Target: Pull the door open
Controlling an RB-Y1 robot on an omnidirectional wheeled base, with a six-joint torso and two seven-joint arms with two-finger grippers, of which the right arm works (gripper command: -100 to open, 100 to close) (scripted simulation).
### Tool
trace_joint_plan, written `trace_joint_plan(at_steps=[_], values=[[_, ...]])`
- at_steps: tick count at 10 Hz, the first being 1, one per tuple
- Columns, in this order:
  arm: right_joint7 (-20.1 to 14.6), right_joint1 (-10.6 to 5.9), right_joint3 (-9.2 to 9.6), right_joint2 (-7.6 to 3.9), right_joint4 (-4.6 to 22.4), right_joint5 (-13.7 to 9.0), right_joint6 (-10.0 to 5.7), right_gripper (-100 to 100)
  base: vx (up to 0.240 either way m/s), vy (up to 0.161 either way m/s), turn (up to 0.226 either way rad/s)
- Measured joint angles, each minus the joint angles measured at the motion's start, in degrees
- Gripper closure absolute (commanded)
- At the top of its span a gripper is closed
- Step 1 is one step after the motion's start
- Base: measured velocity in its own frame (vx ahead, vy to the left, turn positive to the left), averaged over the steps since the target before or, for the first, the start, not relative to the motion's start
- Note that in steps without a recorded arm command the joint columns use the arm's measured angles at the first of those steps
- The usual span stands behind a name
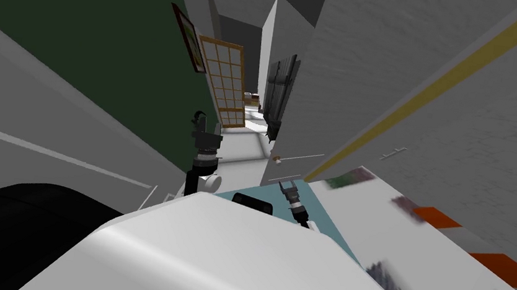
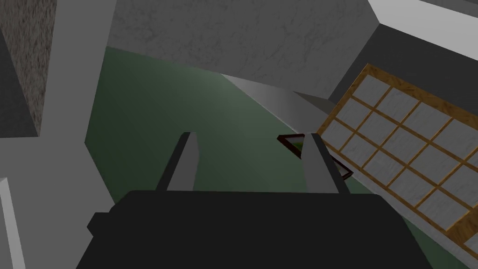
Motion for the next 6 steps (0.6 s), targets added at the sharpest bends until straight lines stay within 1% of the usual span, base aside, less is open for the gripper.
trace_joint_plan(at_steps=[1, 2, 4, 6], values=[[0.95, -0.33, 0.06, -0.07, 1.05, 0.42, -0.31, -100, 0.075, -0.016, -0.006], [1.17, -0.37, 0.07, -0.08, 1.17, 0.46, -0.37, -100, 0.003, 0.093, 0.030], [1.22, -0.50, 0.12, -0.25, 1.44, 0.19, -0.46, -100, 0.004, 0.166, 0.013], [1.34, -0.78, 0.25, -0.56, 2.01, -0.31, -0.62, -100, 0.071, 0.240, 0.038]])
